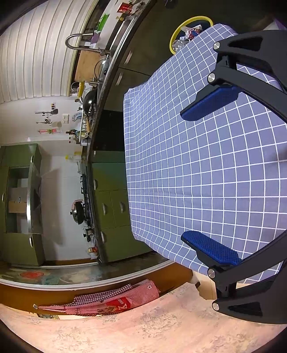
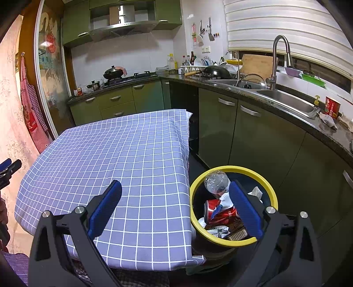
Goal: Collect trash
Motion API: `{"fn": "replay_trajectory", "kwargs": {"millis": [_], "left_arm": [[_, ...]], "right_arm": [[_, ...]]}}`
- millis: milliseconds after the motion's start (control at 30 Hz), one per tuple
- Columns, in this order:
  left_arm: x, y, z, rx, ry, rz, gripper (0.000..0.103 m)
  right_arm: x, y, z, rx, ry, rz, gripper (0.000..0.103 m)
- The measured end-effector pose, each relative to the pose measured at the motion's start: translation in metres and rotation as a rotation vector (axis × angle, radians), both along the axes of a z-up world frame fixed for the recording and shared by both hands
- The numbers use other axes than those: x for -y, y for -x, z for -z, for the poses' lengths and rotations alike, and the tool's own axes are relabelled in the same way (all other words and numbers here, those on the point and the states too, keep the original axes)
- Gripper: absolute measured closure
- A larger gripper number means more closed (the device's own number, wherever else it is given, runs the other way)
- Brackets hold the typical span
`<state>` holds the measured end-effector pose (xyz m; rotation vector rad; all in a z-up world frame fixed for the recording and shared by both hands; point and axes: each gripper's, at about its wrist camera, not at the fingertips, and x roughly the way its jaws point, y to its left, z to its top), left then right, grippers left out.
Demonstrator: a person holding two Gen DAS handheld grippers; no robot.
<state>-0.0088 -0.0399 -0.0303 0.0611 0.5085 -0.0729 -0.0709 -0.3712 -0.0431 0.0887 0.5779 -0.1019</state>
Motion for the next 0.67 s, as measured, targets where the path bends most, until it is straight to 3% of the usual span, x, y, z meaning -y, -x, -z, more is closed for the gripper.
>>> {"fn": "replay_trajectory", "kwargs": {"millis": [333,667], "left_arm": [[-0.002,-0.005,0.002,-0.005,0.016,0.005,0.005],[-0.007,-0.084,0.017,-0.135,-0.003,0.031,0.005]], "right_arm": [[-0.002,-0.006,0.002,-0.008,-0.003,-0.008,0.010],[-0.023,-0.069,-0.002,-0.097,0.070,-0.077,0.010]]}}
